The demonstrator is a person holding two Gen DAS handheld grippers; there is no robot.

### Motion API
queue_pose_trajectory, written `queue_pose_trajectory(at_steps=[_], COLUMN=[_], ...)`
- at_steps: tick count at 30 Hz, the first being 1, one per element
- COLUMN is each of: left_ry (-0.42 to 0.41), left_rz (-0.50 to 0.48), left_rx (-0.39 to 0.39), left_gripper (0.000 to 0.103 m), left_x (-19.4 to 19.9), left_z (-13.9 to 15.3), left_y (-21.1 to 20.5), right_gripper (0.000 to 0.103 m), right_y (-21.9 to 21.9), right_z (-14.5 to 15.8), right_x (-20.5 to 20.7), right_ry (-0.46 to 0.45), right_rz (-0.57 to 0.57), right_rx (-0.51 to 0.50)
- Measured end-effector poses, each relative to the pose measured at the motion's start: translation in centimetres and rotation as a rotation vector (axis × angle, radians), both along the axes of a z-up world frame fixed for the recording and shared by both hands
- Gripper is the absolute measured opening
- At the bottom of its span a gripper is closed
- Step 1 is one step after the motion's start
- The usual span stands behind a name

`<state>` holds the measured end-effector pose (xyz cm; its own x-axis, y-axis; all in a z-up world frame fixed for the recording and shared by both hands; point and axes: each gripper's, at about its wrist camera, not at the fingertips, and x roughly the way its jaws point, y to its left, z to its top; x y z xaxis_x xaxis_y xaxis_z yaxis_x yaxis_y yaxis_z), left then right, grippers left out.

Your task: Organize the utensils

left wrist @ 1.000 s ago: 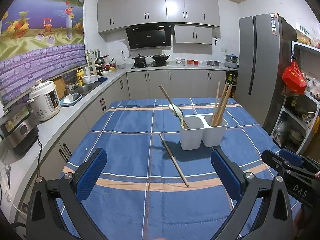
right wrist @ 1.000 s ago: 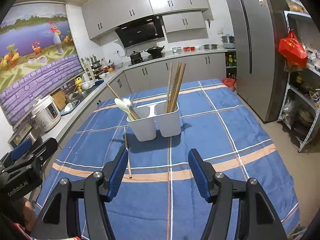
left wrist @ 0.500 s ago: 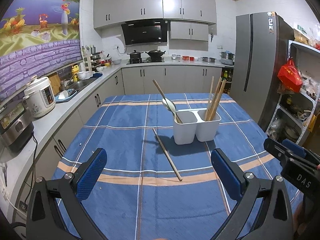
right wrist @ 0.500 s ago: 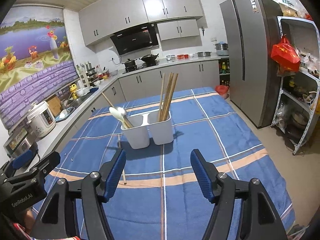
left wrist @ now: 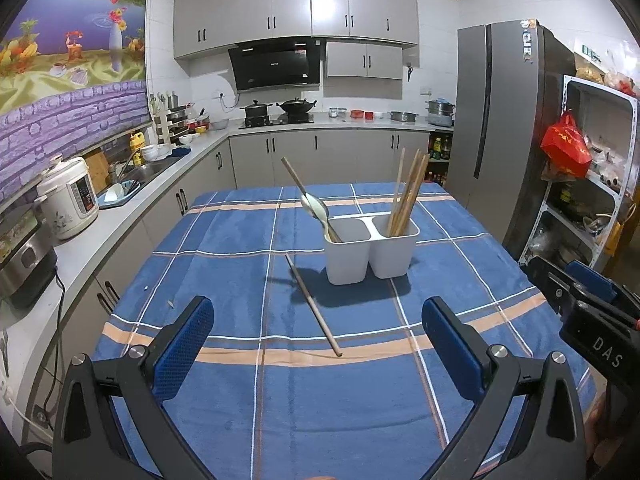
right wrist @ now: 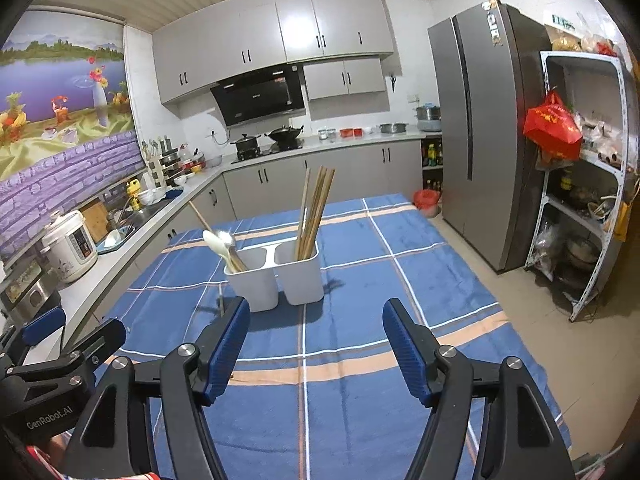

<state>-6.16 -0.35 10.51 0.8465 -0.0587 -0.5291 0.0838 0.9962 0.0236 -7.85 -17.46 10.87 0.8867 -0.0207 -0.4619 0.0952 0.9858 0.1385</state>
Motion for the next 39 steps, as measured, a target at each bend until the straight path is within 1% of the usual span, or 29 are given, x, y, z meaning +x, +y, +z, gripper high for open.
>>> queue_pose_trajectory(at_steps=[6,13,21,39], left_ry=[-0.009,-0.006,0.015,0.026], left_rz=[0.0,-0.004,-0.017,-0.029], left_rx=[-0.002,-0.004,-0.01,-0.015], left_gripper=[0.103,0.103,0.103,0.103], left_x=[-0.3,-0.4,-0.3,0.0], left_z=[0.1,0.1,0.2,0.1], left_y=[-0.3,-0.4,-1.8,-2.5], right_gripper=[0.075,0.075,0.076,0.078], right_y=[-0.7,-1.6,-2.3,-2.5], right_z=[0.4,0.5,0.5,0.4], right_x=[-0.7,-1.0,-1.4,-1.3], right_ry=[-0.028,-0.032,-0.035,-0.041], right_rz=[-0.024,-0.036,-0.055,-0.058], right_rx=[0.001,0.011,0.016,0.008])
